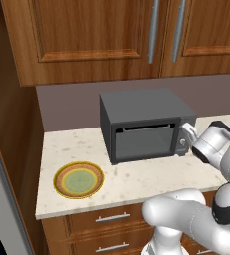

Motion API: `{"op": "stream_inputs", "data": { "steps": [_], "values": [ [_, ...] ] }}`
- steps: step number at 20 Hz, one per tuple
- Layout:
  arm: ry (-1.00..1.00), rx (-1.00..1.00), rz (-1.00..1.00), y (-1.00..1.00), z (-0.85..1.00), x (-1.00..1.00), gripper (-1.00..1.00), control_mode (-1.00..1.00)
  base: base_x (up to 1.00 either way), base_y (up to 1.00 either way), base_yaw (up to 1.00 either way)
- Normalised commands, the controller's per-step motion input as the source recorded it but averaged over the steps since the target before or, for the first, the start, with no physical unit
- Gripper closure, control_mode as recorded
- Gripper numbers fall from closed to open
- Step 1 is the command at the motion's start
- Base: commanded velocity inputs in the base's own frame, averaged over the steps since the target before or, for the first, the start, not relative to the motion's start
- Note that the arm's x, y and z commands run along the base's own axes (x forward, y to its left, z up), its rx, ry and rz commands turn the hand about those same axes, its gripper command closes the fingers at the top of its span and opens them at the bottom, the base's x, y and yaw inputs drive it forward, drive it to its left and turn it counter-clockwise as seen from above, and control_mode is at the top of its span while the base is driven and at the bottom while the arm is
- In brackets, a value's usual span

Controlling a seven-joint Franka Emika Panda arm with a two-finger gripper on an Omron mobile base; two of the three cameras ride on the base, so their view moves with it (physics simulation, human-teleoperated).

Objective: Pull the toaster oven rack outwards. Pick up the baguette from the plate and place it on the toaster oven rack. Close the toaster oven door fully and set the temperature to the lowest setting.

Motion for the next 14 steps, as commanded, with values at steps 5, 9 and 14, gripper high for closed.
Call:
{"op": "stream_inputs", "data": {
  "steps": [5, 9, 14],
  "values": [
    [0.0, 0.02, -0.01, -0.04, 0.25, 0.04, -1.0, -1.0, 0.0, 0.0, 0.0],
    [0.0, 0.07, 0.0, -0.18, 0.26, 0.0, -1.0, -1.0, 0.0, 0.0, 0.0],
    [0.0, 0.13, 0.0, -0.47, 0.07, 0.03, -1.0, -1.0, 0.0, 0.0, 0.0]
  ]
}}
